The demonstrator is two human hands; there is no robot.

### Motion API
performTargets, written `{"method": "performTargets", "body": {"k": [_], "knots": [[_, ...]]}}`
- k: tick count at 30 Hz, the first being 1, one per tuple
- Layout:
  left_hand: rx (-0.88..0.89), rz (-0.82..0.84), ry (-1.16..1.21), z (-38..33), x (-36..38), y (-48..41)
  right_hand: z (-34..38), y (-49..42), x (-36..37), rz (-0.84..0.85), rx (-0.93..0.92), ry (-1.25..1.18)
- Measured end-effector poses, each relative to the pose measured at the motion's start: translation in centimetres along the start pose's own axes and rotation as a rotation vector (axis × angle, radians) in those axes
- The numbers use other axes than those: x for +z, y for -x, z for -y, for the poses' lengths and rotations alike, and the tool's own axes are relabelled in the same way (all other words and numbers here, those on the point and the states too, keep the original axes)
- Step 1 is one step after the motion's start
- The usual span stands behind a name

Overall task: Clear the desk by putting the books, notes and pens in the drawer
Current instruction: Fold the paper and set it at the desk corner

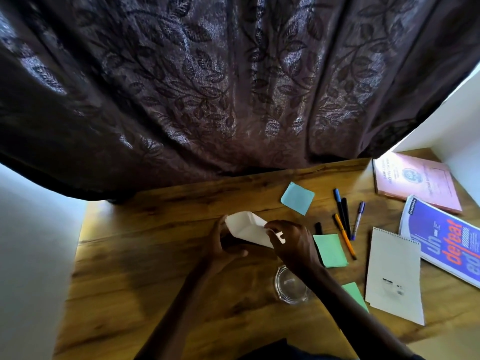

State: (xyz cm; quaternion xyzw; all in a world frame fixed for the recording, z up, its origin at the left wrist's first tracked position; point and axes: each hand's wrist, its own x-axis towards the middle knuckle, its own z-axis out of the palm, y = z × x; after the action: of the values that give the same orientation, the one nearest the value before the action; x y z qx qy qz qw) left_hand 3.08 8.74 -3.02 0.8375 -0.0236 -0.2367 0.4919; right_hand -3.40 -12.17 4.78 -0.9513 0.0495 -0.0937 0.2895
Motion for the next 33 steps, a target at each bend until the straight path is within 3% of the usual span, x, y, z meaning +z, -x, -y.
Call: {"method": "performTargets", "body": {"k": [5,8,12,20,24,33], "knots": [[0.163,-0.058,-0.124,-0.6,-0.9,0.0,0.7,0.5,-0.1,-0.006,-0.068,-0.005],[0.283,0.029,-0.298,-2.0,-1.2,-0.1,0.8,0.5,-0.2,-0.004,-0.068,-0.004],[0.311,0.115,-0.436,-3.1,-1.1,-0.8,0.8,0.0,-0.1,-0.017,-0.031,-0.018],[0.431,0.076,-0.516,-4.2,-0.8,-1.7,-0.9,-0.1,0.4,0.112,0.011,-0.083],[0.457,0.109,-0.478,-4.2,-1.0,-1.2,-1.7,0.0,1.2,0.146,0.007,0.010],[0.465,0.001,-0.456,-2.3,-1.8,-1.1,-1.6,-0.4,1.3,0.239,0.008,0.114]]}}
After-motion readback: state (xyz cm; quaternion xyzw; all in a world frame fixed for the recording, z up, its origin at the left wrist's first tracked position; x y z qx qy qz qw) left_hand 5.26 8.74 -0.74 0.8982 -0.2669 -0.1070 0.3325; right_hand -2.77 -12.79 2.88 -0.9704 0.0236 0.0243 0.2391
